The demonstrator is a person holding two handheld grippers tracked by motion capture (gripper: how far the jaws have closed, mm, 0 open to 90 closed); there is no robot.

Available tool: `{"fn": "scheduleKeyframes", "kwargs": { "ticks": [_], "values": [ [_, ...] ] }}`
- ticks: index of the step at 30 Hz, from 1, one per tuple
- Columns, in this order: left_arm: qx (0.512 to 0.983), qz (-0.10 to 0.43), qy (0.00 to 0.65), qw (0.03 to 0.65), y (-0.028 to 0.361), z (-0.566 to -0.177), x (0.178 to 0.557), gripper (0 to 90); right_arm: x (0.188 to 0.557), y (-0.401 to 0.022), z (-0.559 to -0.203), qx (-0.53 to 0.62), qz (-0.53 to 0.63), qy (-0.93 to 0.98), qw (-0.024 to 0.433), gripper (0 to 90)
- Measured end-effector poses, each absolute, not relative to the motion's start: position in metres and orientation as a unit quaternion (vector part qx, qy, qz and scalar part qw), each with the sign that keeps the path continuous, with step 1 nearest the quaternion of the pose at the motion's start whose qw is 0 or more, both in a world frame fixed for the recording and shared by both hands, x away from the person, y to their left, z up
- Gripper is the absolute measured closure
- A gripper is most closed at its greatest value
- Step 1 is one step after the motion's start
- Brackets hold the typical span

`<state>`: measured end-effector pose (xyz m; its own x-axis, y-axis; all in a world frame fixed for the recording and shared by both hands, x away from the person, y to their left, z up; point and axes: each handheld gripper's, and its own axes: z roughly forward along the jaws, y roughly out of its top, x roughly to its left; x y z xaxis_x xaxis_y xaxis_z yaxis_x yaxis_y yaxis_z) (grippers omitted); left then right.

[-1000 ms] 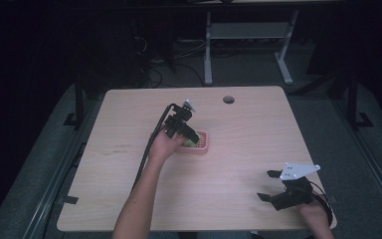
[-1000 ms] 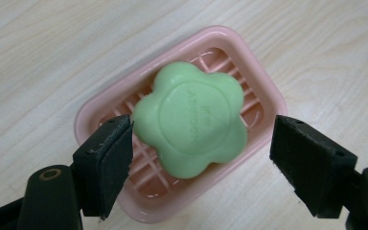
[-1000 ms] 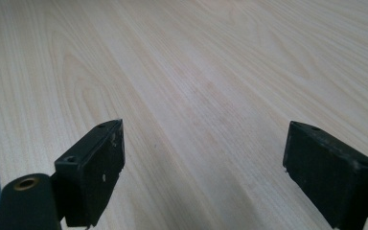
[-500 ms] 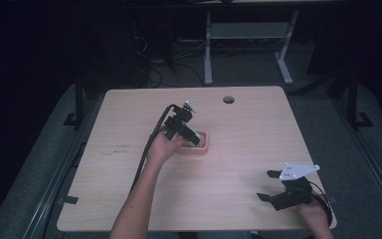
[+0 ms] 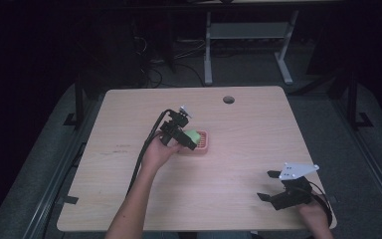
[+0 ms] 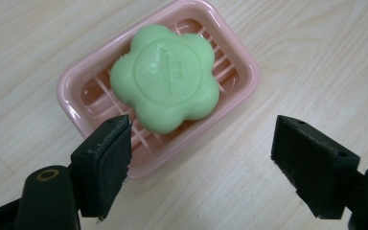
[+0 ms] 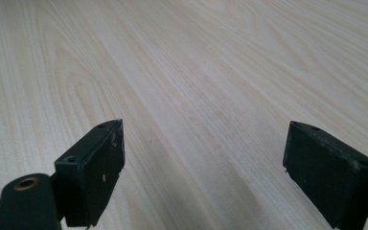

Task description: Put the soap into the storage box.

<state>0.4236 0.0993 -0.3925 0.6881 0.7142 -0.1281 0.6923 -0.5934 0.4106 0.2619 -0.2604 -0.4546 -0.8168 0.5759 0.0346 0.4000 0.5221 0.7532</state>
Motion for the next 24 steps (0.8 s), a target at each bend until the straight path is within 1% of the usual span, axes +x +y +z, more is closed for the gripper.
{"fn": "scheduleKeyframes", "kwargs": {
  "ticks": [24],
  "values": [
    [0.897, 0.035, 0.38, 0.224, 0.117, -0.394, 0.396, 21.7, 0.262, -0.259, -0.456, 0.287, 0.392, 0.867, 0.11, 13.8]
  ]
}}
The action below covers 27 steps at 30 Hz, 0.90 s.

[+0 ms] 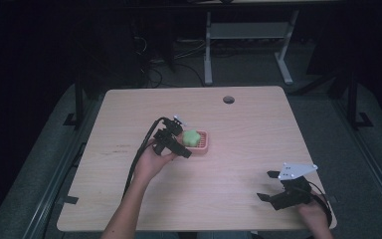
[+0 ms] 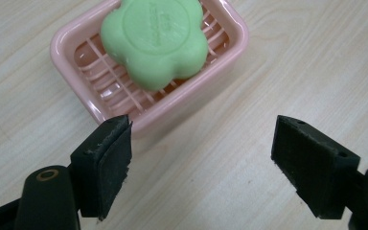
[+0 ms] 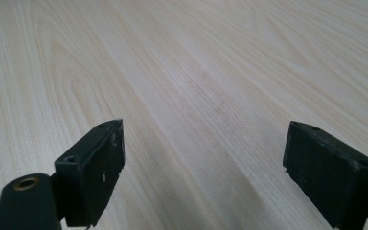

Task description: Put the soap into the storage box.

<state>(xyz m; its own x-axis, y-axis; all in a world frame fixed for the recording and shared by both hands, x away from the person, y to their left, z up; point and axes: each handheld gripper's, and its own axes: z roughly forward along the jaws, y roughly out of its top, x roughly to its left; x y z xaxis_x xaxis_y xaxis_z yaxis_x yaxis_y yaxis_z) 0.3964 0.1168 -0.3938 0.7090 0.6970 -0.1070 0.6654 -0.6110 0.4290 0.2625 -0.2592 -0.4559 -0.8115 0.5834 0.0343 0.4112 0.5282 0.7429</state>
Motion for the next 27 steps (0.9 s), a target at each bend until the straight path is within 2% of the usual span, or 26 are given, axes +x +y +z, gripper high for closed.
{"fn": "scheduleKeyframes", "kwargs": {
  "ticks": [27],
  "values": [
    [0.893, 0.032, 0.376, 0.245, 0.137, -0.396, 0.37, 21.3, 0.265, -0.26, -0.459, 0.29, 0.382, 0.87, 0.11, 13.8]
  ]
}}
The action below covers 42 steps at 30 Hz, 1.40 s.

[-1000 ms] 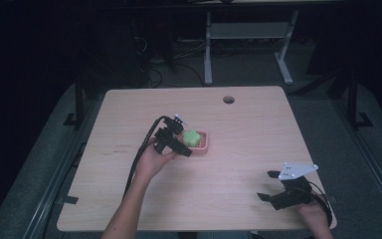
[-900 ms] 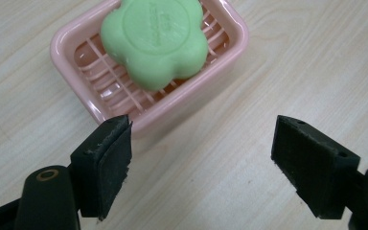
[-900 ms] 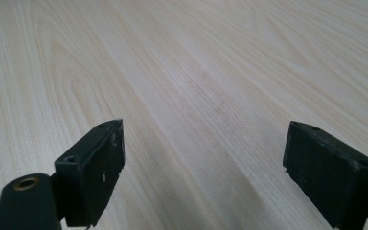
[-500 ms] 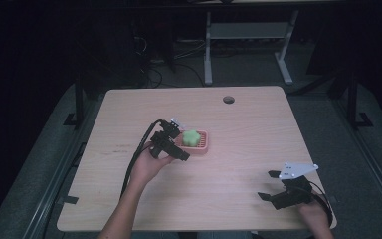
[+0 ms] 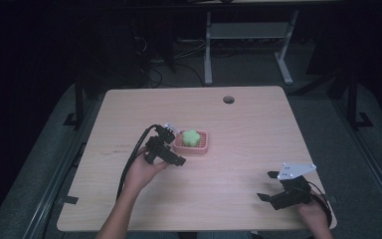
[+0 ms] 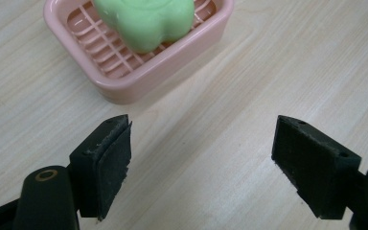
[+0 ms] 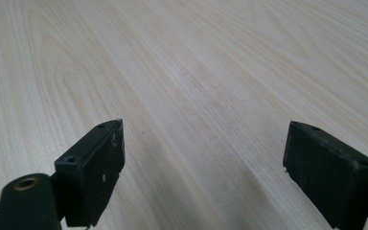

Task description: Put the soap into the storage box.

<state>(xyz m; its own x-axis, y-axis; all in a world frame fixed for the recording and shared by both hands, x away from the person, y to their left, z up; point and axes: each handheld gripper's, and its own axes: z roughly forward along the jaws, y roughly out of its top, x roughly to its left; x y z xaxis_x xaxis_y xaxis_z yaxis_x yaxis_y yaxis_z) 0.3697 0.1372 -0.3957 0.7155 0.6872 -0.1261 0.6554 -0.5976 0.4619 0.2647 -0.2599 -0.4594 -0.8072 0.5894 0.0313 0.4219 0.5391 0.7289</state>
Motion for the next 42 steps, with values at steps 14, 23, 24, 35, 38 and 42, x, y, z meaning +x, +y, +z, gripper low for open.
{"fn": "scheduleKeyframes", "kwargs": {
  "ticks": [14, 23, 24, 35, 38, 42],
  "values": [
    [0.894, 0.037, 0.371, 0.247, 0.147, -0.398, 0.356, 21.3, 0.265, -0.261, -0.46, 0.296, 0.38, 0.87, 0.109, 13.8],
    [0.896, 0.034, 0.368, 0.247, 0.155, -0.401, 0.347, 21.3, 0.265, -0.26, -0.461, 0.296, 0.377, 0.871, 0.109, 13.8],
    [0.894, 0.034, 0.371, 0.25, 0.155, -0.401, 0.346, 21.3, 0.265, -0.26, -0.461, 0.296, 0.378, 0.87, 0.109, 13.8],
    [0.894, 0.035, 0.37, 0.25, 0.166, -0.405, 0.335, 21.3, 0.266, -0.26, -0.462, 0.296, 0.375, 0.872, 0.108, 13.8],
    [0.892, 0.036, 0.375, 0.25, 0.17, -0.406, 0.332, 21.3, 0.266, -0.26, -0.462, 0.297, 0.373, 0.872, 0.108, 13.8],
    [0.892, 0.038, 0.374, 0.25, 0.174, -0.406, 0.327, 21.3, 0.266, -0.26, -0.462, 0.298, 0.373, 0.872, 0.107, 13.8]
  ]
}}
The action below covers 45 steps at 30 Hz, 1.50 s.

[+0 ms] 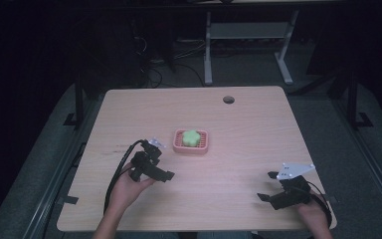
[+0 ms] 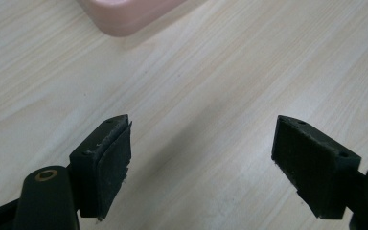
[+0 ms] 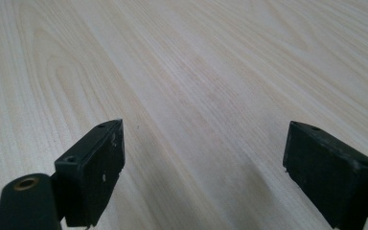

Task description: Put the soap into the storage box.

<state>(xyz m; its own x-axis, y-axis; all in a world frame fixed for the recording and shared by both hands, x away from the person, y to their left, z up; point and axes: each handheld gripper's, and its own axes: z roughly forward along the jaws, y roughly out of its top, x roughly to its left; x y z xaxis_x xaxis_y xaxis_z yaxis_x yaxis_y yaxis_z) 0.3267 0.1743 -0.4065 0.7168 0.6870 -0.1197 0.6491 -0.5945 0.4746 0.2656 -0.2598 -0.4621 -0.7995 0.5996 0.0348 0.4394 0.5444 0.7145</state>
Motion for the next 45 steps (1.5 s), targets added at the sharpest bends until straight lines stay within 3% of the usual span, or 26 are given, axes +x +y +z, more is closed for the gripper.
{"fn": "scheduleKeyframes", "kwargs": {
  "ticks": [45],
  "values": [
    [0.878, 0.044, 0.397, 0.264, 0.216, -0.434, 0.271, 21.4, 0.267, -0.258, -0.466, 0.302, 0.368, 0.873, 0.106, 13.8]
  ]
}}
